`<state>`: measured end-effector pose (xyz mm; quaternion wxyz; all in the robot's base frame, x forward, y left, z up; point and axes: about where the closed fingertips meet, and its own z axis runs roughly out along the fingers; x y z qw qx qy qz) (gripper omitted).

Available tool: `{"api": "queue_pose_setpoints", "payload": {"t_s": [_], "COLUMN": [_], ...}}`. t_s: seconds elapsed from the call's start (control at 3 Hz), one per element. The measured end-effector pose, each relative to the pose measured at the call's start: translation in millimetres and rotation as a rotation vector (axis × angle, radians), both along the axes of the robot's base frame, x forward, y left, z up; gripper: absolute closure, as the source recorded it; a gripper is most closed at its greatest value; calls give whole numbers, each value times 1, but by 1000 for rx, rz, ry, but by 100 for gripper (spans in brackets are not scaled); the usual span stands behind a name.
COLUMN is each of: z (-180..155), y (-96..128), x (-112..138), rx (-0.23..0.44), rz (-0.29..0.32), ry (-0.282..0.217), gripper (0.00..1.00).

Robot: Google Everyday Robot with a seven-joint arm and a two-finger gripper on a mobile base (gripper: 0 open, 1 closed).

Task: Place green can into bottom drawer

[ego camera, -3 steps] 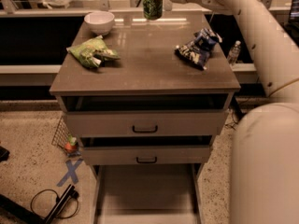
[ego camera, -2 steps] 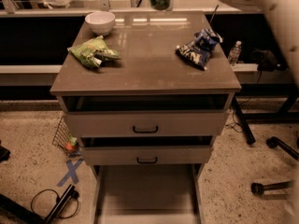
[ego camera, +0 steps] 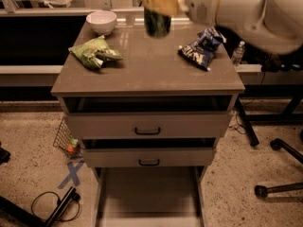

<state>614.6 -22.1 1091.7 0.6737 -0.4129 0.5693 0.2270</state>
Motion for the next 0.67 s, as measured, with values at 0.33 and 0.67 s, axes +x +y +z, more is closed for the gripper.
{"api": "queue_pose_setpoints", "payload": {"t_s": [0.33,0.67], "z": [-36,-84], "y": [12,16], "x": [-47,-84], "rx": [82,181], "rz": [24,30], "ry": [56,128], "gripper": [100,100]}}
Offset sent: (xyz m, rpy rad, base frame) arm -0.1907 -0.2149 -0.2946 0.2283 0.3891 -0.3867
